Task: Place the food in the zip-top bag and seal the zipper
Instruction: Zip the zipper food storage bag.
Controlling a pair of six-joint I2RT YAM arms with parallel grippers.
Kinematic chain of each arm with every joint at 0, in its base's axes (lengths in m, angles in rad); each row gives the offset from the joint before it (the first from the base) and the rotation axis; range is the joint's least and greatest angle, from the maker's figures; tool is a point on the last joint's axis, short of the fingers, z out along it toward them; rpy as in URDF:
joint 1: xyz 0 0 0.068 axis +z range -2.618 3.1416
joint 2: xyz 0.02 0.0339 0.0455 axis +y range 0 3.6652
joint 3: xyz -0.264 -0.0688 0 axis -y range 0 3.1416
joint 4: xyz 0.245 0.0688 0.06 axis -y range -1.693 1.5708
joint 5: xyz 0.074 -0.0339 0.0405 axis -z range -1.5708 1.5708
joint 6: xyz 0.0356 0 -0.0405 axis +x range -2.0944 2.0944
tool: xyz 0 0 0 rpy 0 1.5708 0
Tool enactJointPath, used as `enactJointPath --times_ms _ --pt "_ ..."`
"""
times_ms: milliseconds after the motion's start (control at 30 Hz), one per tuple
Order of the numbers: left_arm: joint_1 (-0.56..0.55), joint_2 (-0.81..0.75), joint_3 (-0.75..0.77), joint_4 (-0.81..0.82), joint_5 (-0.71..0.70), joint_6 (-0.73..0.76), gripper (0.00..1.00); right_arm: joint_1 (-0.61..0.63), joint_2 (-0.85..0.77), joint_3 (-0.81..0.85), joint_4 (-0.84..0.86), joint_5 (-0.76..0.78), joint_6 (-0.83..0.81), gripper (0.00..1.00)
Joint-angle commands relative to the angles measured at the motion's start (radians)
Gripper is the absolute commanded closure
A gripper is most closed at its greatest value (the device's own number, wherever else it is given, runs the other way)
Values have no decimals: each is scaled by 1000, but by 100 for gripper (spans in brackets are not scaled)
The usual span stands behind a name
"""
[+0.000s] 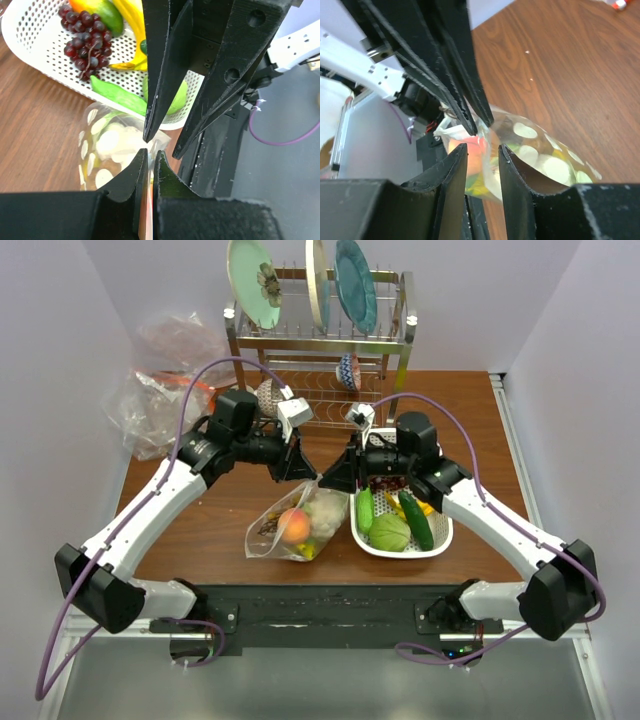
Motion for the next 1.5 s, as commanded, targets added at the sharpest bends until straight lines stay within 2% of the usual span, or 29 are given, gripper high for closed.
enactJointPath --times_ms 0,167,233,267,400,467,633,700,967,1333,1433,1467 --pt "0 -15 69 -22 67 4 100 1 -18 53 33 -104 -54 64" --pt "-1 -22 78 -27 76 2 100 1 -5 57 50 -141 -47 65" --pt "-3 -23 83 -27 88 -1 100 1 -5 53 53 -141 -45 68" --pt "-3 -23 86 -27 93 -1 100 1 -7 53 53 -138 -47 71" --pt "-5 -25 89 -27 99 -2 100 2 -15 53 53 -118 -39 94" --pt "-4 -26 86 -27 99 -2 100 1 -16 53 51 -107 -36 100" --pt "-5 -31 54 -19 76 -2 100 1 -25 44 65 -55 7 100" --pt "-5 -34 35 -16 65 -2 100 -1 -27 43 64 15 38 100" --pt "-8 -43 -25 -21 -5 -4 100 -73 -48 7 122 138 180 100" --pt "-11 -78 -78 -47 -102 -25 100 -137 -62 -32 73 370 220 100" --pt "-12 -89 -91 -44 -113 -25 100 -144 -51 -35 128 286 222 100" --pt "-12 -91 -94 -41 -114 -27 100 -144 -41 -30 149 224 208 93"
